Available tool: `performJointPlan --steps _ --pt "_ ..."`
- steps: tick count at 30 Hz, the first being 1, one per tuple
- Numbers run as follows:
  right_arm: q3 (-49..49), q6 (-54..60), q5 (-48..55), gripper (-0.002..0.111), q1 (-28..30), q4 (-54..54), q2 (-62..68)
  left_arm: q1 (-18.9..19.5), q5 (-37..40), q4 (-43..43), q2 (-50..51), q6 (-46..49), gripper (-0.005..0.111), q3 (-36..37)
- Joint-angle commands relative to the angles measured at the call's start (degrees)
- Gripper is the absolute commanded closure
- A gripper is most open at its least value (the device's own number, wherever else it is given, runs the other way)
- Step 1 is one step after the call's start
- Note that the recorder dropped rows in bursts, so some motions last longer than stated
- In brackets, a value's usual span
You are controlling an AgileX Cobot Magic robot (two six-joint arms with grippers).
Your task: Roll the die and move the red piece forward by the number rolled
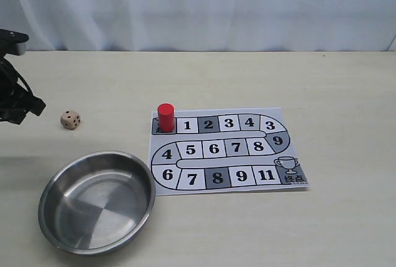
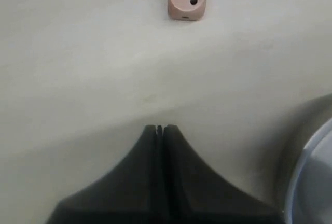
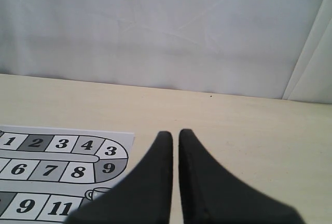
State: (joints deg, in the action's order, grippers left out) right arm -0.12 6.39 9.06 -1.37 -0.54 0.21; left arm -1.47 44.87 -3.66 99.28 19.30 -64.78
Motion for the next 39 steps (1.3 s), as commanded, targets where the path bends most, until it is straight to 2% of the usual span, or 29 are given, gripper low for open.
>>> performJointPlan --steps 1,11,18,39 --pt "0.12 -0.04 0.18 0.104 -0.16 -0.1 -0.21 0.08 -4.19 -1.82 3.57 0.19 0.107 0.22" --pt "0.12 -0.04 0.18 0.104 -0.16 -0.1 -0.21 0.08 -14.02 -4.93 10.06 1.49 0.107 0.22" --pt "0.12 -0.04 0.18 0.104 -0.16 -0.1 -0.21 0.08 -16.34 -18.11 13.03 14.76 0.107 0.22" --pt "0.12 -0.04 0.18 0.104 -0.16 -0.1 -0.21 0.08 -17.44 -19.56 13.14 15.17 0.107 0.22"
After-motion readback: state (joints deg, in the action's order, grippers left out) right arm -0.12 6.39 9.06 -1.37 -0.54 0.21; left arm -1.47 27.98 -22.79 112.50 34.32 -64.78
